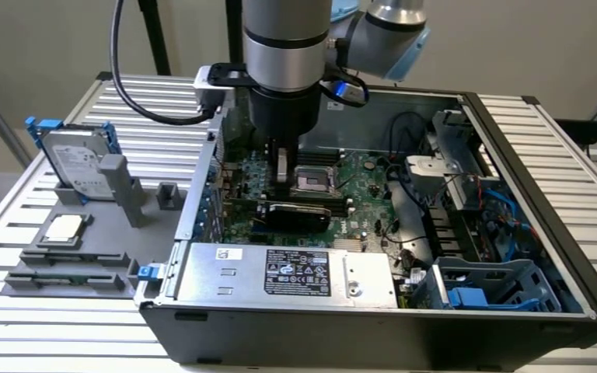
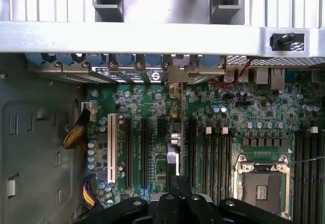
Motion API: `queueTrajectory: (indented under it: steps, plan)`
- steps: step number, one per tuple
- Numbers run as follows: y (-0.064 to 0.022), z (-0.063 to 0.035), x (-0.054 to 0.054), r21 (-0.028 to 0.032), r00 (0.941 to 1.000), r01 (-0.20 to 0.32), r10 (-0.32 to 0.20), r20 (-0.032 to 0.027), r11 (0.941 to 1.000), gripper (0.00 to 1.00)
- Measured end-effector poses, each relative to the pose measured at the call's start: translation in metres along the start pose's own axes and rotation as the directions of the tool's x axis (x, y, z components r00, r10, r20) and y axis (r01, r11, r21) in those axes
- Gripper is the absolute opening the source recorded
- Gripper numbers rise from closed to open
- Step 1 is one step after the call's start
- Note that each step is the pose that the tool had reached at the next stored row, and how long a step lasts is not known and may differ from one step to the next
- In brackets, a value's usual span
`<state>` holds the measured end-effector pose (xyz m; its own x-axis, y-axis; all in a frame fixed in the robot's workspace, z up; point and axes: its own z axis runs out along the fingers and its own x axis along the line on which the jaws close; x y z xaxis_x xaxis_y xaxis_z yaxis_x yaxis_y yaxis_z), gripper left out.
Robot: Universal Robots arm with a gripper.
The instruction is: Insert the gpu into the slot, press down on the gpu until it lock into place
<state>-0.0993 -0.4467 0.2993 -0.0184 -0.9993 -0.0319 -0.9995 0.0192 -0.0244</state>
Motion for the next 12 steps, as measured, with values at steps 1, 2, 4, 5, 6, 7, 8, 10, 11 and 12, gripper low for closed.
queueTrajectory:
  steps: [1, 2, 4, 5, 6, 7, 8, 10, 11, 12]
  plan:
    - [0.0011, 0.0005, 0.000, 0.0000, 1.0000, 0.000, 0.000, 0.0000, 1.0000, 0.11]
    - [0.0020, 0.0013, -0.001, 0.0000, 1.0000, 0.000, 0.000, -0.0001, 1.0000, 0.11]
    - [0.0029, 0.0047, -0.002, 0.0001, 1.0000, 0.000, 0.000, 0.0002, 1.0000, 0.11]
    - [0.0032, 0.0065, -0.003, 0.0000, 1.0000, 0.001, -0.001, 0.0001, 1.0000, 0.11]
    - [0.0036, 0.0083, -0.003, 0.0000, 1.0000, 0.001, -0.001, 0.0001, 1.0000, 0.11]
    - [0.0041, 0.0101, -0.004, 0.0002, 1.0000, 0.001, -0.001, 0.0002, 1.0000, 0.11]
    - [0.0045, 0.0118, -0.005, 0.0000, 1.0000, 0.002, -0.002, 0.0000, 1.0000, 0.11]
    - [0.0054, 0.0156, -0.006, 0.0001, 1.0000, 0.002, -0.002, 0.0001, 1.0000, 0.11]
    - [0.0058, 0.0173, -0.006, 0.0002, 1.0000, 0.002, -0.002, 0.0001, 1.0000, 0.11]
    - [0.0061, 0.0188, -0.007, 0.0002, 1.0000, 0.003, -0.003, 0.0001, 1.0000, 0.11]
